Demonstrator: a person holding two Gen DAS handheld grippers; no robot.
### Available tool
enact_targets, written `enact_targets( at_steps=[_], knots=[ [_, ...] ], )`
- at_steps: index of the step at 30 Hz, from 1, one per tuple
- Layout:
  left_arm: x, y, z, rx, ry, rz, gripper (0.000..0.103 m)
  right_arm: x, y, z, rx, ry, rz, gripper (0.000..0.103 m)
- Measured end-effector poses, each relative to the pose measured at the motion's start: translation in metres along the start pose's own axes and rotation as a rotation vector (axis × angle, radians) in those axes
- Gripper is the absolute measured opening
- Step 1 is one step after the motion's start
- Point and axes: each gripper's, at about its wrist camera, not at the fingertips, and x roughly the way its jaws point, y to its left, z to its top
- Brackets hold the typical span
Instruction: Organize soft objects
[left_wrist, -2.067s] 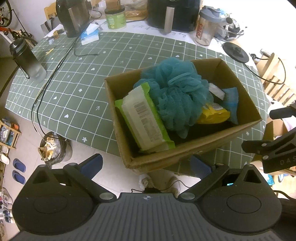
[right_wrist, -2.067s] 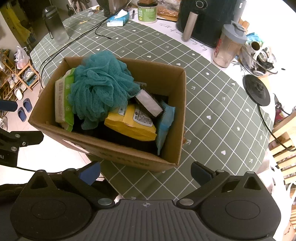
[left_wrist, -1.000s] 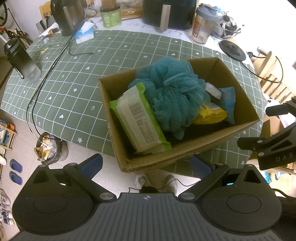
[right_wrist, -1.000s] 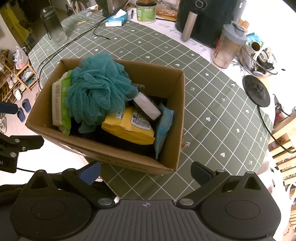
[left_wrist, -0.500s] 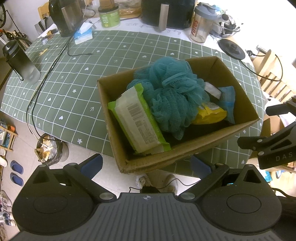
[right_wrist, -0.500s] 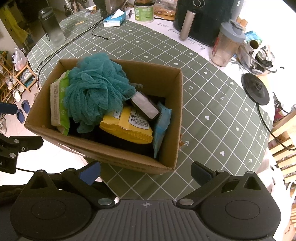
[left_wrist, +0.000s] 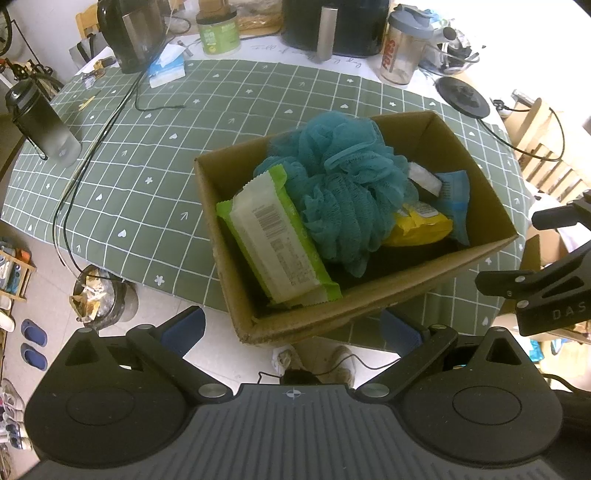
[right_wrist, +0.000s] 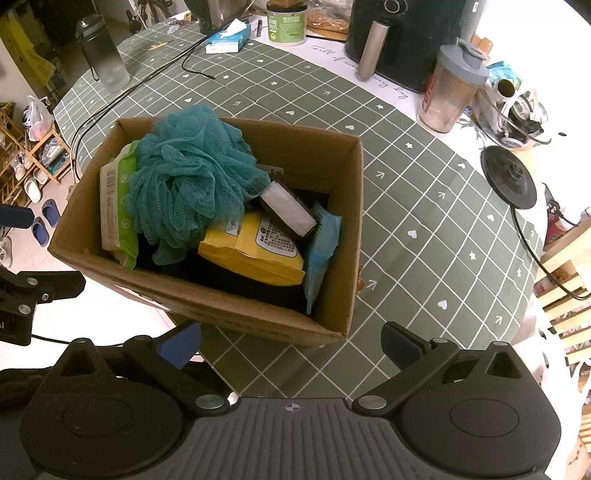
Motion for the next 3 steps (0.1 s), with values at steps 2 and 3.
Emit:
enact_targets(
  at_steps=[2, 3],
  knots=[
    [-0.0015, 0.0004, -0.0005, -0.002, -0.009, -0.001, 0.103, 0.0002, 0.0005, 0.0001, 0.000, 0.000, -0.001, 0.103],
    [-0.0024, -0.0002, -0.0002, -0.003, -0.013, 0.005, 0.103, -0.0003, 0.0000, 0.0000, 0.001, -0.001, -0.001, 0.103]
  ],
)
